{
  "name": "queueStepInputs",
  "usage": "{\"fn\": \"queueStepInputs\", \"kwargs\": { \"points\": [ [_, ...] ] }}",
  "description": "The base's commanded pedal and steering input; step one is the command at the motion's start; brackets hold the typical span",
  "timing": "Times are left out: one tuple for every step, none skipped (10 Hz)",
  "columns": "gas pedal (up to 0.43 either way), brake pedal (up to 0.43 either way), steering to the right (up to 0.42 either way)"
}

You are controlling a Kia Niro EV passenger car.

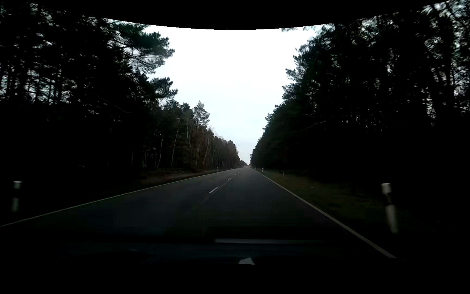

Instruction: Follow the waypoints while adhering to traffic rules and regulations

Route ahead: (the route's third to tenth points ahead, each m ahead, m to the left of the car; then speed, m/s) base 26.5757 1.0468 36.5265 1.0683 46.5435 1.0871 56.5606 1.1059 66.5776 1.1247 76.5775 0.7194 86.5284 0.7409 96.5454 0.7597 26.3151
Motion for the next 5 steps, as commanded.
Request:
{"fn": "queueStepInputs", "kwargs": {
  "points": [
    [0.370,0.000,0.000],
    [0.370,0.000,0.000],
    [0.370,0.000,0.001],
    [0.370,0.000,0.001],
    [0.370,0.000,0.001]
  ]
}}
